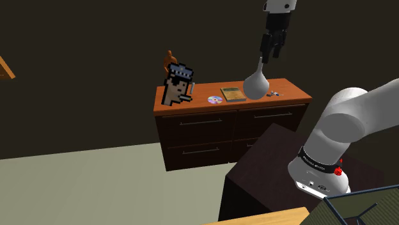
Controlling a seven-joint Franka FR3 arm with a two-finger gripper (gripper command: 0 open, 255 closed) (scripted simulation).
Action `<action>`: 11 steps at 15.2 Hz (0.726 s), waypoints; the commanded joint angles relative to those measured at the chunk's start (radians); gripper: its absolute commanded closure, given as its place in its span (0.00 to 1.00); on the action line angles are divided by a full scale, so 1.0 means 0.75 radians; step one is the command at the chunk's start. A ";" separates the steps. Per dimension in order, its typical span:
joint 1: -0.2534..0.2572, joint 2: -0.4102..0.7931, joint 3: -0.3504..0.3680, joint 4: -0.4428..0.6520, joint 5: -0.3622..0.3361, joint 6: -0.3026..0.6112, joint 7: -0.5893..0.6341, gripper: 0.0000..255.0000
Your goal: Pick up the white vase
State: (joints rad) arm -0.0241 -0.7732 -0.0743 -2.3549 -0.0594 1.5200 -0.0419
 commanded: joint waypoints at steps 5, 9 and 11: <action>-0.025 0.123 -0.110 0.050 -0.073 0.062 -0.131 0.00; -0.041 0.268 -0.215 0.125 -0.127 0.123 -0.260 0.00; -0.048 0.347 -0.266 0.173 -0.144 0.152 -0.325 0.00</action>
State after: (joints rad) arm -0.0569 -0.5478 -0.2514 -2.2472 -0.1589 1.6212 -0.2560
